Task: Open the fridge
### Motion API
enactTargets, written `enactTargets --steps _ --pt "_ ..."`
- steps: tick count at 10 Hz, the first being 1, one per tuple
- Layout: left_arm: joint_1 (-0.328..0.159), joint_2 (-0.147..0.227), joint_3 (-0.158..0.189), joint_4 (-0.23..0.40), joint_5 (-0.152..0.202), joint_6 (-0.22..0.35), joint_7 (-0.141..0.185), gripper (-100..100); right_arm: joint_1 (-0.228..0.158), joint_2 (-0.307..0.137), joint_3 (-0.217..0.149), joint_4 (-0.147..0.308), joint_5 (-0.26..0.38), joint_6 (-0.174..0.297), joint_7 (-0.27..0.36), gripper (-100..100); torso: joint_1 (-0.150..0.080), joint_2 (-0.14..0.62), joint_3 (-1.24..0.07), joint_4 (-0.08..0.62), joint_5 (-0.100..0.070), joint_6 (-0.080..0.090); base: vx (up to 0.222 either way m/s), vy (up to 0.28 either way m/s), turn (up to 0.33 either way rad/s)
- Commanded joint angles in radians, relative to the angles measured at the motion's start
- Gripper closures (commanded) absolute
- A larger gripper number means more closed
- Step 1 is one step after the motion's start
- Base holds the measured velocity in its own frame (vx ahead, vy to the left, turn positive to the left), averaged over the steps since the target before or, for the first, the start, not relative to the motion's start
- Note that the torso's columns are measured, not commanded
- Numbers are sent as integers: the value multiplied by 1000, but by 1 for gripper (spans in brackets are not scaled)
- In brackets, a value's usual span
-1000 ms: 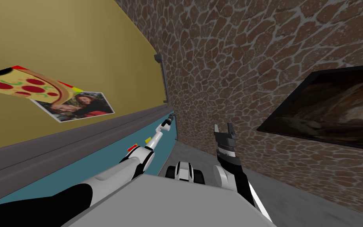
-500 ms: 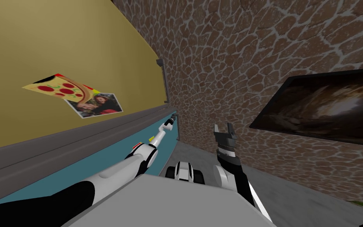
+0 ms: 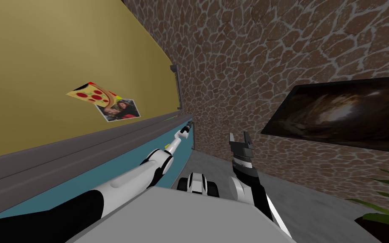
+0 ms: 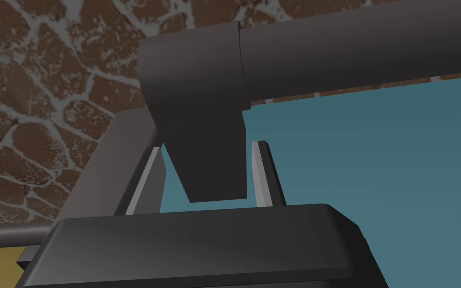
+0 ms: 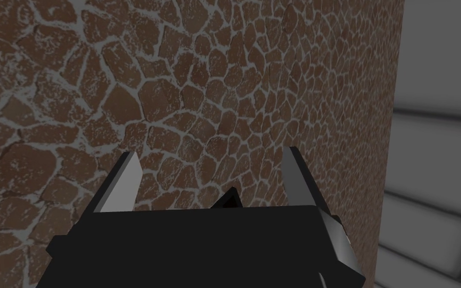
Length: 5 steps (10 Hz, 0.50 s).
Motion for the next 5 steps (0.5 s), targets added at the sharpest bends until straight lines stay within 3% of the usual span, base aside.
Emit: enactTargets --steps 1,3,5 --pt "-57 -55 -17 68 -54 -34 16 100 0 0 0 0 0 0 0 0 0 -1 -1 -2 1 2 -145 36 -38" --pt "-90 -70 -17 71 -68 -34 16 100 -1 0 0 0 0 0 0 0 -6 10 6 3 -2 8 -190 27 -71" --pt "-127 -70 -17 118 -68 -34 16 100 0 0 0 0 0 0 0 0 -4 6 4 11 -2 3 -20 11 23"
